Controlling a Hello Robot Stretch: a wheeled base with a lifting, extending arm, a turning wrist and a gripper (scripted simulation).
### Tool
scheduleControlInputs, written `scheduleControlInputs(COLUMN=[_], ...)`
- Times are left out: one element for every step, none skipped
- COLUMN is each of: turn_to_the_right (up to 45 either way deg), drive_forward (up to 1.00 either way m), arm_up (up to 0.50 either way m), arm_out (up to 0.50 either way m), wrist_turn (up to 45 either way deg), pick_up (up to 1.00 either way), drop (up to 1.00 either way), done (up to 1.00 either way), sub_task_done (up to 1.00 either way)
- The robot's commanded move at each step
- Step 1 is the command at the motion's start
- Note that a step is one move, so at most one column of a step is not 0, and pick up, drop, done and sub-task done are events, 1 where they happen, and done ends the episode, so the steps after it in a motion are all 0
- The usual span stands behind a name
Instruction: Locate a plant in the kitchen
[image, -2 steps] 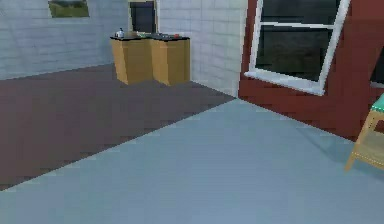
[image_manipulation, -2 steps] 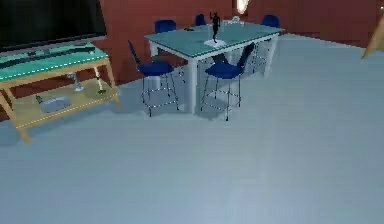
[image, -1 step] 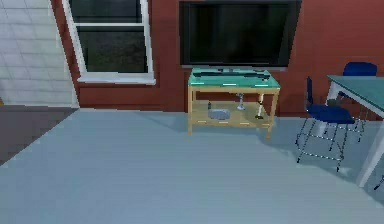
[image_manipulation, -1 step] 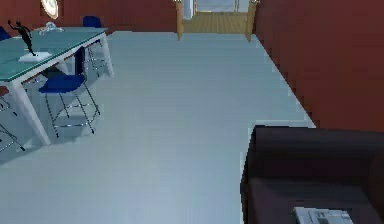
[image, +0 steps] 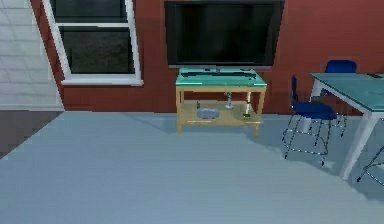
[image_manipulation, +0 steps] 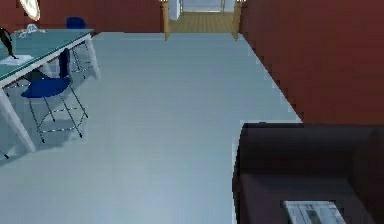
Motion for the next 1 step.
scheduleControlInputs(turn_to_the_right=[0.0], drive_forward=[0.25], arm_up=[0.00], arm_out=[0.00], wrist_turn=[0.0], pick_up=[0.00], drop=[0.00], done=[0.00], sub_task_done=[0.00])
